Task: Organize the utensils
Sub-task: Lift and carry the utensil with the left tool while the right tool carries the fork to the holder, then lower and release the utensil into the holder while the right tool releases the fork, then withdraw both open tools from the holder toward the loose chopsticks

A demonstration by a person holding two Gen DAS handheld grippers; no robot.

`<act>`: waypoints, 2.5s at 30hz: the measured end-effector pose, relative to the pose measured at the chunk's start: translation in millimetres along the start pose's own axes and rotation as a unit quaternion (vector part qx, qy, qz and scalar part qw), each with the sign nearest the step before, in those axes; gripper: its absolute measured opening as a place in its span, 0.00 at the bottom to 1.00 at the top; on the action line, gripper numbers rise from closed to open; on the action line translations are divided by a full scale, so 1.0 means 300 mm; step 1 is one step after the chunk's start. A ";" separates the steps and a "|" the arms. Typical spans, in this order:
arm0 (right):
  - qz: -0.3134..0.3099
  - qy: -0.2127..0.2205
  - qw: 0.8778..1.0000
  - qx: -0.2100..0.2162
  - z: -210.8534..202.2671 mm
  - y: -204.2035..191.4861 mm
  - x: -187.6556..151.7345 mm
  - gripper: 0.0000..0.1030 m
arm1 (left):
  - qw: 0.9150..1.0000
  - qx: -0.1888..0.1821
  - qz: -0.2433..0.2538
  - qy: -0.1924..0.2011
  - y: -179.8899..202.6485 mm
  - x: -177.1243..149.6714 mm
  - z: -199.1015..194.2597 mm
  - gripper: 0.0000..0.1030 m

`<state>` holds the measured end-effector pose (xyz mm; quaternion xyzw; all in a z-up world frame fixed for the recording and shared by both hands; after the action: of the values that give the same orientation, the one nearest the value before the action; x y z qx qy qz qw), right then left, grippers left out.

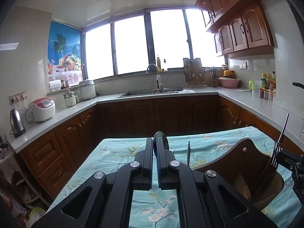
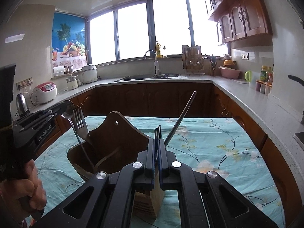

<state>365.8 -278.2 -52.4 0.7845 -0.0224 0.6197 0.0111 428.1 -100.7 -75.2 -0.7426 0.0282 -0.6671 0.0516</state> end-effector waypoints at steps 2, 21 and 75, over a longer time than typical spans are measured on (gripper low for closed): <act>-0.004 0.000 1.000 -0.001 -0.002 -0.005 -0.001 0.03 | 1.000 0.000 0.002 0.000 0.008 -0.006 -0.002 0.02; 0.008 -0.002 1.000 -0.001 0.007 0.004 -0.007 0.03 | 0.998 -0.056 0.017 0.027 0.021 -0.042 -0.034 0.02; 0.097 0.004 0.995 -0.011 -0.232 0.066 0.022 0.95 | 0.984 -0.082 -0.123 -0.094 -0.249 0.046 -0.174 0.94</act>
<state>298.7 -295.0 -30.1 0.7758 -0.1048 0.6209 -0.0401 375.6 -30.1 -47.4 -0.8018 -0.0137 -0.5907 -0.0898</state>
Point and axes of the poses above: each gripper's, at about its wrist camera, not at the fingertips, and z roughly the way its jaws point, y to its right, x to its top, the point moved 7 cm from there along z, roughly the way its jaws point, and after that the axes turned 14 degrees about y, right-handed, at the moved point
